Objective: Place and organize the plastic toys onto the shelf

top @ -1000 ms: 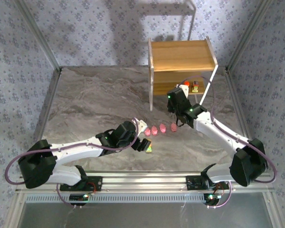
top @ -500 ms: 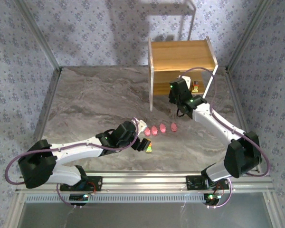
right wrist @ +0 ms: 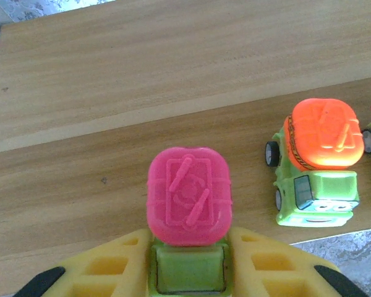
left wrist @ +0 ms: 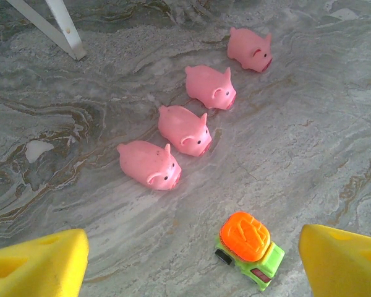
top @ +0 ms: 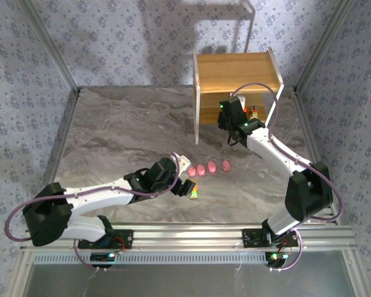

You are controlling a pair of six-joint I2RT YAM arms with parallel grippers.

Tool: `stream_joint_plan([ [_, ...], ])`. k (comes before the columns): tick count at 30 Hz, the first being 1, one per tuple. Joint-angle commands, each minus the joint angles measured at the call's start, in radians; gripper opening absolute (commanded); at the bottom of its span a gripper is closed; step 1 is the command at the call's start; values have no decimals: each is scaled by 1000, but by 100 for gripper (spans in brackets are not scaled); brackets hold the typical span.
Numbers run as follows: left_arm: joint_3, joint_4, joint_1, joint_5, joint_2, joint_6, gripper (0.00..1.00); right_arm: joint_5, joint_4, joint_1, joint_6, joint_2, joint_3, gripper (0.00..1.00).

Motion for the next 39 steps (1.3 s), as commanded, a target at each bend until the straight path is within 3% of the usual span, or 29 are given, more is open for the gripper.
stream_joint_plan([
  [1, 3, -15, -4, -15, -25, 17, 88, 0, 8, -9, -23, 16, 37, 31],
  [19, 3, -19, -4, -19, -23, 18, 88, -3, -3, -23, -68, 62, 86, 31],
  [39, 9, -24, -3, -18, -14, 17, 88, 52, 86, 10, -40, 49, -13, 31],
])
